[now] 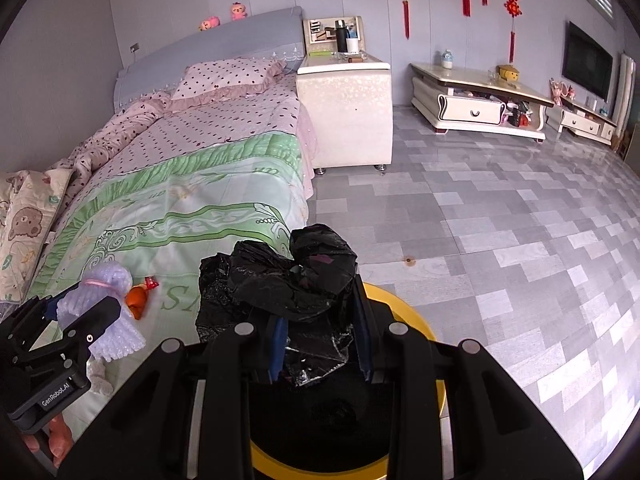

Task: Collect trash
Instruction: 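Carry the black bags and lavender puff over the bin, then open both tools over the bin to drop the items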

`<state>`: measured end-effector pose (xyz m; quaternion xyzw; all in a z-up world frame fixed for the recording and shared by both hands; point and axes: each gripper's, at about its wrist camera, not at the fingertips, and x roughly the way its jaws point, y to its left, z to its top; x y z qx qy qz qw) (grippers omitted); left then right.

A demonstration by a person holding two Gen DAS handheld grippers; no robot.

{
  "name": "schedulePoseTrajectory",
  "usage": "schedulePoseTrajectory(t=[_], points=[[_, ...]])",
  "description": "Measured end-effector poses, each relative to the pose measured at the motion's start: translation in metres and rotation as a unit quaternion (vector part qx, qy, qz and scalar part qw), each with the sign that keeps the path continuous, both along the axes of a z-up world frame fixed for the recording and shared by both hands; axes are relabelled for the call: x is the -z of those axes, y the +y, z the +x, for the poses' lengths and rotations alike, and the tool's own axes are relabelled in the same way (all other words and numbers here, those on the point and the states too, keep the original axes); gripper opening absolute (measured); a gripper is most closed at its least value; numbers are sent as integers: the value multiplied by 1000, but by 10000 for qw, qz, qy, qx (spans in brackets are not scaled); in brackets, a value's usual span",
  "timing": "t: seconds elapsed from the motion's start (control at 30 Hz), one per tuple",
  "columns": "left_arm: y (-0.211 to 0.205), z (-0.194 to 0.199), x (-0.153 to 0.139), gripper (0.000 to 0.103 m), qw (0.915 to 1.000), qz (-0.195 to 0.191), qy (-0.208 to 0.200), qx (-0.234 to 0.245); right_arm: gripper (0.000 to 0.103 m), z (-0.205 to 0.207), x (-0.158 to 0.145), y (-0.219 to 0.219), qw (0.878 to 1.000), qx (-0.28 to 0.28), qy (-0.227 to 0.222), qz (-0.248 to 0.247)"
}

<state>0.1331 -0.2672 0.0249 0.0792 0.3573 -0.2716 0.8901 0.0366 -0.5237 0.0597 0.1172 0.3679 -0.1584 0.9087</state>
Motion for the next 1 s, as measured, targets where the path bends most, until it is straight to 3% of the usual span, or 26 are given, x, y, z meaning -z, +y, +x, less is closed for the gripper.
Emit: schedulePoseTrajectory(t=[0.53, 1.0], points=[[-60, -3, 45, 57, 9982, 289, 384, 367, 28, 6, 64, -35, 9978, 451, 427, 219], [-67, -4, 52, 65, 9969, 262, 576, 472, 34, 7, 79, -42, 9969, 556, 480, 268]])
